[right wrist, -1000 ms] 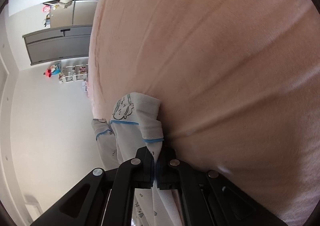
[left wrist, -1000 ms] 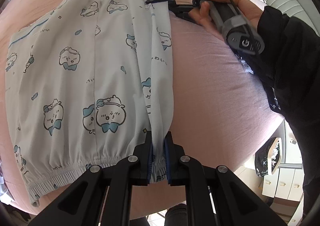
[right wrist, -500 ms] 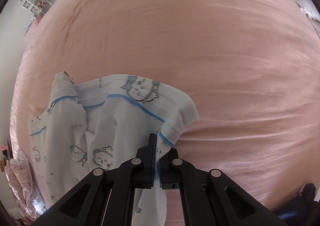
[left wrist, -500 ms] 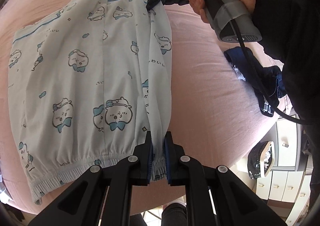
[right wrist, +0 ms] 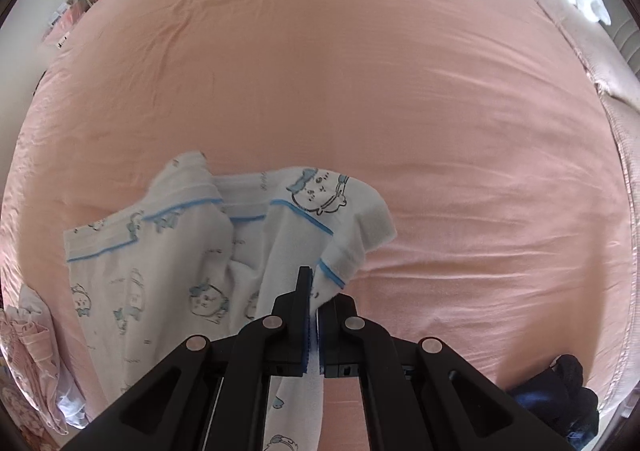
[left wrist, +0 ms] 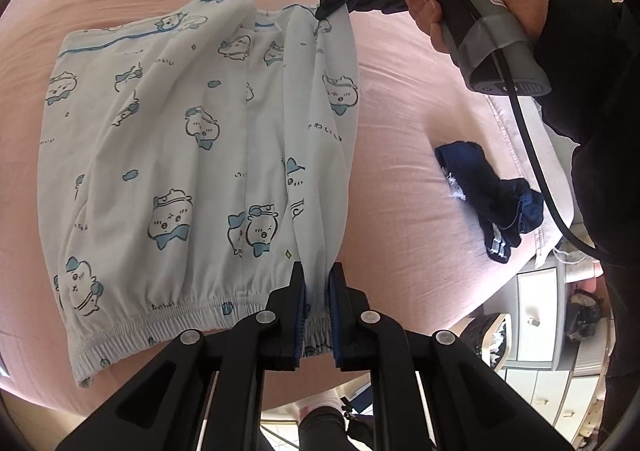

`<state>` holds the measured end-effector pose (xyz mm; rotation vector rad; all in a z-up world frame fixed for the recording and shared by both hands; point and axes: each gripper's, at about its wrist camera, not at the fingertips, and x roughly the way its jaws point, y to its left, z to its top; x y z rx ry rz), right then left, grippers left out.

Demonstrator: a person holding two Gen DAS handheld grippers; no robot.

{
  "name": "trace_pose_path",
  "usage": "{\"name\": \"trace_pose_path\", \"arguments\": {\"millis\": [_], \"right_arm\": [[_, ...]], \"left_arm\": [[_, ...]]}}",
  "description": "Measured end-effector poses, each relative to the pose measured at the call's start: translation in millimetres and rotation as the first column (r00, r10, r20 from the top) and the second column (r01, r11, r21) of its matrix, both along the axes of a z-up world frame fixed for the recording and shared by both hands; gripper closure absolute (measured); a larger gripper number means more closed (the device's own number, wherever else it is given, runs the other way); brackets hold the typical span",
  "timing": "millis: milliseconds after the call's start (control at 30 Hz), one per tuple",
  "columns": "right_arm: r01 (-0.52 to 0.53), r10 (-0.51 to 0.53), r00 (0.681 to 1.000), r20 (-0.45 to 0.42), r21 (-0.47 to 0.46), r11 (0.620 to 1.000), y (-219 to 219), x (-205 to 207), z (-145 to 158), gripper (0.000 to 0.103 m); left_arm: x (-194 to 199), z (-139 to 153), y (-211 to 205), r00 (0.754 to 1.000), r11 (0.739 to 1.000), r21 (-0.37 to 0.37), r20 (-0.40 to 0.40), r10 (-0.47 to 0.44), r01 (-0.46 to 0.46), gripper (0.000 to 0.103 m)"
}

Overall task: Fold clothes
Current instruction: 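Lift the held pant leg with both grippers and lay it over the other leg, then lower the folded leg flat onto the other leg with both grippers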

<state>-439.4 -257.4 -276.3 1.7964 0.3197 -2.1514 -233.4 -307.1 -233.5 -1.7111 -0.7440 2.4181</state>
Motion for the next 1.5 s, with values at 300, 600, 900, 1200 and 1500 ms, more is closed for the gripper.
{"name": "trace_pose_path", "arguments": {"millis": [300,600,900,1200,1500], "right_arm": [[-0.052,0.051,0.997,-0.059,-0.015,0.999,-80.0,-2.9,41.5,0.103],[-0.130,0.127,0.989,-0.073,-0.034,0.991,-131.1,16.1,59.2,0.103],[-0.198,0.193,0.978,-0.075,-0.064,0.978,-175.4,36.8,67.0,0.103],[-0.252,0.246,0.967,-0.070,-0.102,0.962,-214.7,58.5,66.7,0.103],[-0.309,0.307,0.951,-0.034,-0.139,0.941,-248.5,83.7,51.0,0.103]], "left_arm": [[8.3,4.5,-12.9,0.998,0.997,0.054,-0.020,0.059,-0.058,0.094],[22.7,6.0,-35.1,0.991,0.988,0.083,-0.018,0.131,-0.129,0.094],[43.2,4.4,-61.7,0.977,0.973,0.101,-0.012,0.211,-0.208,0.094],[71.3,-8.2,-89.1,0.955,0.946,0.130,0.021,0.296,-0.296,0.095],[84.7,-10.1,-108.3,0.939,0.926,0.157,0.013,0.345,-0.342,0.094]]}}
